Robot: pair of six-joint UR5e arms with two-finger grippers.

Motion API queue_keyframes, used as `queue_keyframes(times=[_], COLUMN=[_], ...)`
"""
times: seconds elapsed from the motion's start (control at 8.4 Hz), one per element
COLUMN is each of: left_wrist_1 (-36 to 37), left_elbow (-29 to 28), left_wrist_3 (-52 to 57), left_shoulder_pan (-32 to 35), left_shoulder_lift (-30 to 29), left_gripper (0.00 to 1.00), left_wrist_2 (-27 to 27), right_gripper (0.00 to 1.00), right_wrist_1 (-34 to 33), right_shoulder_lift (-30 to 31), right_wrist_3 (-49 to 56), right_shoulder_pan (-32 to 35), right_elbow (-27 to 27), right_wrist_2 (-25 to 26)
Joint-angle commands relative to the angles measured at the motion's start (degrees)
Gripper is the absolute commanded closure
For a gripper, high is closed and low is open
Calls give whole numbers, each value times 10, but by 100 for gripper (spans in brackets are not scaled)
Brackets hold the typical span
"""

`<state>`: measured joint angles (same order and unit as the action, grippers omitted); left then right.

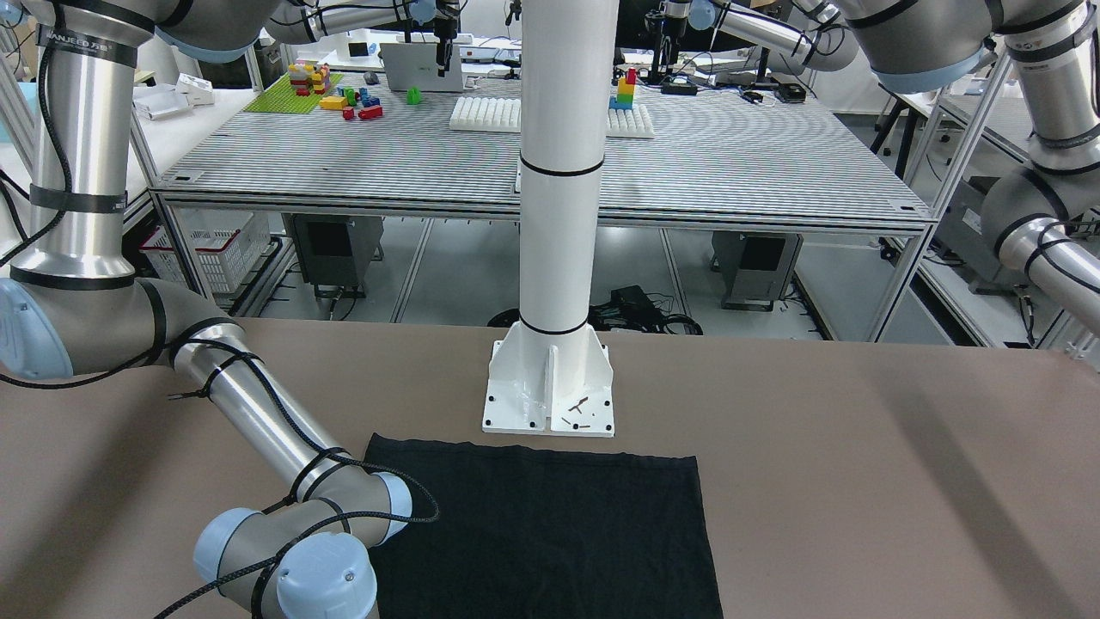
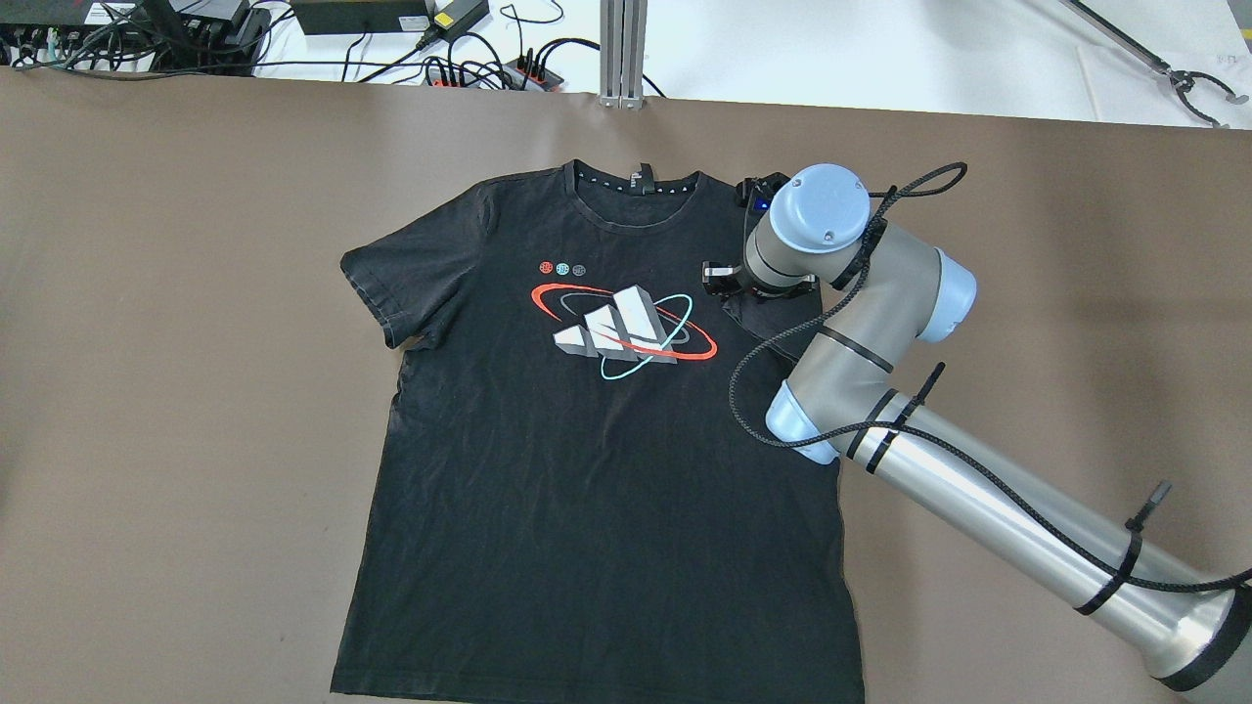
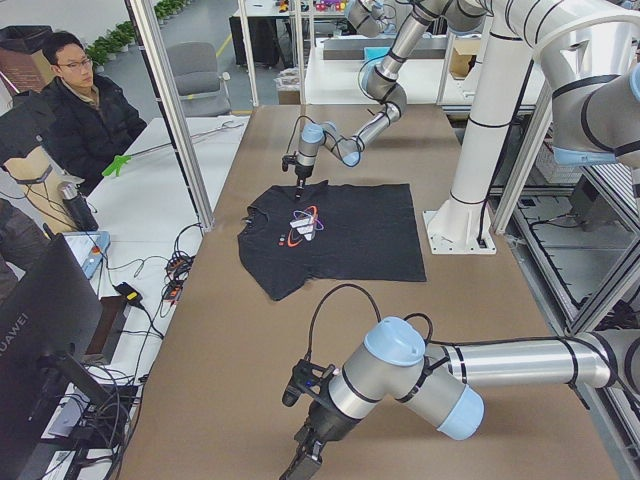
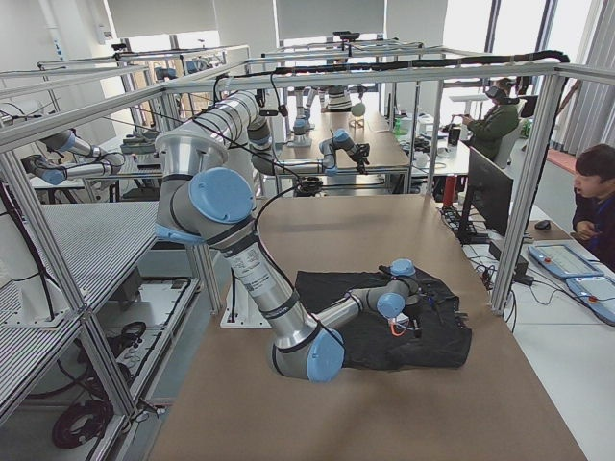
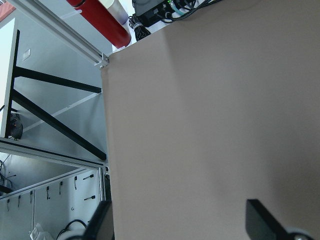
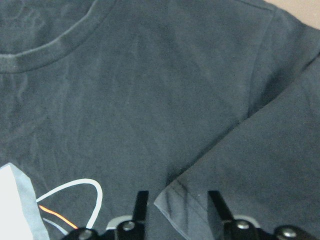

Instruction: Fold clothes

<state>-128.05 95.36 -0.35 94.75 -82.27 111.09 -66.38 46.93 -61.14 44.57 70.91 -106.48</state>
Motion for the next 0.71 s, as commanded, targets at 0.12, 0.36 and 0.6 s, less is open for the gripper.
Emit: queue_keyframes(times=[0.12, 0.36, 0.6], left_wrist_1=[0, 0, 0], left_elbow=[1, 2, 2], left_wrist_3=[0, 0, 0], left_shoulder_pan=[0, 0, 0], left_shoulder_lift=[-3, -3, -3], left_gripper=[6, 6, 6], left_wrist_2=[0, -1, -1], right_gripper=[6, 6, 6], right_wrist_1=[0, -1, 4], right_shoulder_lift=[84, 113, 114], right_wrist_3=[1, -5, -6], right_shoulder_pan=[2, -3, -9], right_elbow=[74, 111, 111], right_wrist_2=[-2, -2, -2])
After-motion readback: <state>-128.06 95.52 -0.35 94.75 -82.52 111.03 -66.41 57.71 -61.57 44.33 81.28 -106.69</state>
